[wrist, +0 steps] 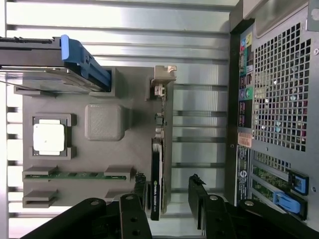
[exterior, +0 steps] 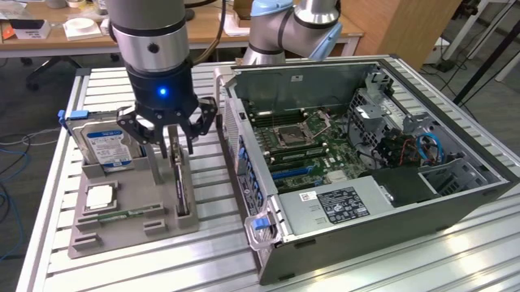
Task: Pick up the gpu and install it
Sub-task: 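Pick up the gpu and move the gpu toward the slot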
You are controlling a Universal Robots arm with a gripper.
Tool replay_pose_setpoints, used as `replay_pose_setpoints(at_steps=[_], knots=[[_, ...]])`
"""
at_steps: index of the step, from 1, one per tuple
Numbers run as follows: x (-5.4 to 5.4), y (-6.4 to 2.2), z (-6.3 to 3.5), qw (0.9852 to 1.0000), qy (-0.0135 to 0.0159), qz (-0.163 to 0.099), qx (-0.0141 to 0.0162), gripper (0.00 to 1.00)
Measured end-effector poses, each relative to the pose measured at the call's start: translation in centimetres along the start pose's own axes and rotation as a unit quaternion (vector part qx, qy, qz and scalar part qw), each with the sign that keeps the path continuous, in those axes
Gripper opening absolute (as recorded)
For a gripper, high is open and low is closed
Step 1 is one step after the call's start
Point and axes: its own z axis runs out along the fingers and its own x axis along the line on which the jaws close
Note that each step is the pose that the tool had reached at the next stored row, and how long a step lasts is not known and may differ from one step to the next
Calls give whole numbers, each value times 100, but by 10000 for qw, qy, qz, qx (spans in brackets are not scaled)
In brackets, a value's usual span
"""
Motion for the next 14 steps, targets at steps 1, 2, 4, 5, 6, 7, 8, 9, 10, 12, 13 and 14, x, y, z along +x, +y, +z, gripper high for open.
replay_pose_setpoints(at_steps=[1,2,4,5,6,7,8,9,10,12,13,14], knots=[[1,0,7,10000,0,2,0,47],[1,0,13,10000,-1,3,0,47],[1,-1,26,10000,-2,5,0,47],[2,-1,37,10000,-2,7,0,47],[2,-1,49,10000,-2,9,0,47],[2,-2,54,10000,-3,10,0,47],[2,-2,60,10000,-3,11,0,47],[2,-2,65,10000,-3,11,0,47],[3,-2,71,10000,-3,12,0,47],[3,-3,81,10000,-3,13,0,47],[3,-3,86,10000,-3,14,0,47],[3,-3,91,10000,-4,15,0,47]])
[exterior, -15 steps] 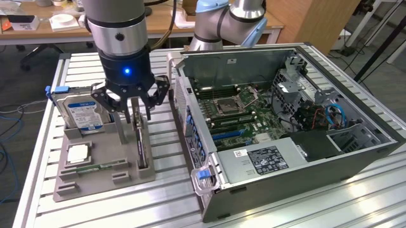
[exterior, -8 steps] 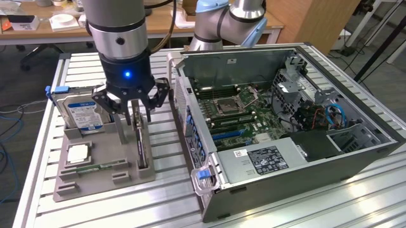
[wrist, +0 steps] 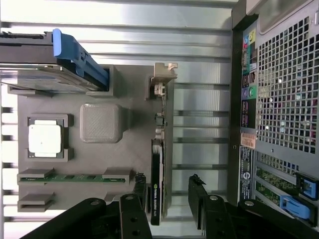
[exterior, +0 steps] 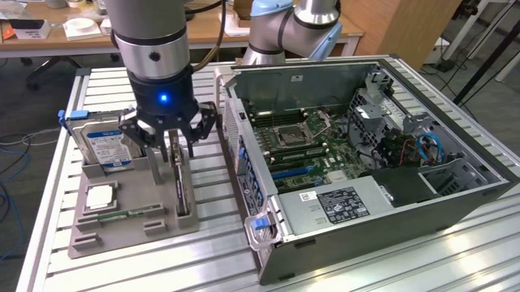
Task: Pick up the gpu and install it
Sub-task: 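Pick up the gpu and move the gpu toward the slot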
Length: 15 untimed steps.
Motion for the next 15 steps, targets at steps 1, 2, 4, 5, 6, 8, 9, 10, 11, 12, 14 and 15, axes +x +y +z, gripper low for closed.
replay_pose_setpoints(at_steps=[1,2,4,5,6,8,9,10,11,12,14,15], knots=[[0,0,4,10000,0,0,0,47],[0,0,9,10000,0,1,0,47],[1,-1,18,10000,0,1,0,47],[0,-1,22,10000,0,1,0,47],[1,-1,25,10000,0,2,0,47],[1,-1,32,10000,0,2,1,47],[1,-1,35,10000,0,2,1,47],[1,-1,37,10000,0,2,0,47],[1,-1,40,10000,0,2,0,47],[1,-1,43,10000,-1,2,0,47],[1,-2,49,10000,-1,3,0,47],[1,-2,51,10000,0,3,0,47]])
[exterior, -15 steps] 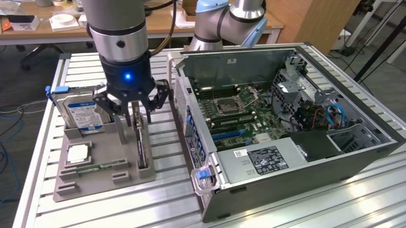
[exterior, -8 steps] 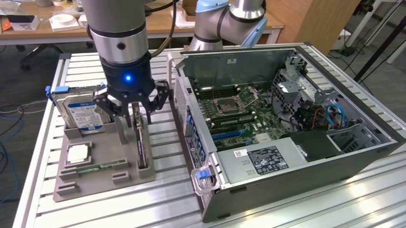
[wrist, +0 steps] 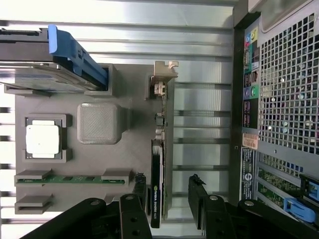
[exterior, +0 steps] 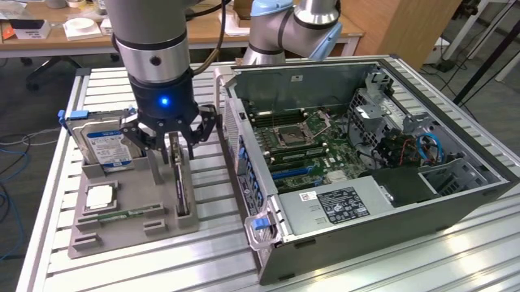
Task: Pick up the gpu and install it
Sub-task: 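Pick up the gpu and move the gpu toward the slot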
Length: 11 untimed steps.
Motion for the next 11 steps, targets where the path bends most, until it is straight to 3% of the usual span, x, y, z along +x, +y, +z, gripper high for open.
replay_pose_setpoints(at_steps=[11], knots=[[1,-1,35,10000,0,1,0,47]])
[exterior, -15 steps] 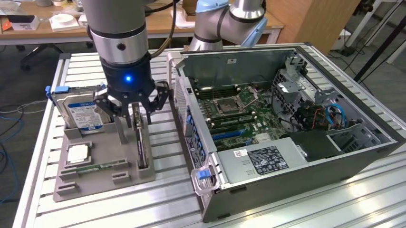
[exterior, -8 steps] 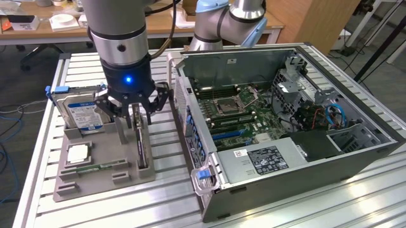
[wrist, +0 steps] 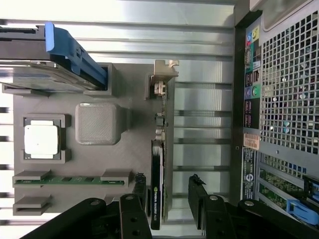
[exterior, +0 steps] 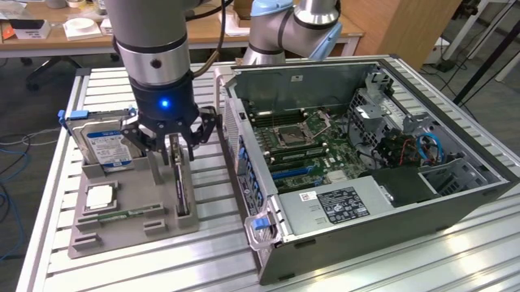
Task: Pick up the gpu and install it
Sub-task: 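Pick up the gpu and move the gpu toward the slot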
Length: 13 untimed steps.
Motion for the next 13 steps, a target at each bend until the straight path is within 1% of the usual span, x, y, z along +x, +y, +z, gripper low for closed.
replay_pose_setpoints(at_steps=[13], knots=[[1,-1,38,10000,0,3,0,47]])
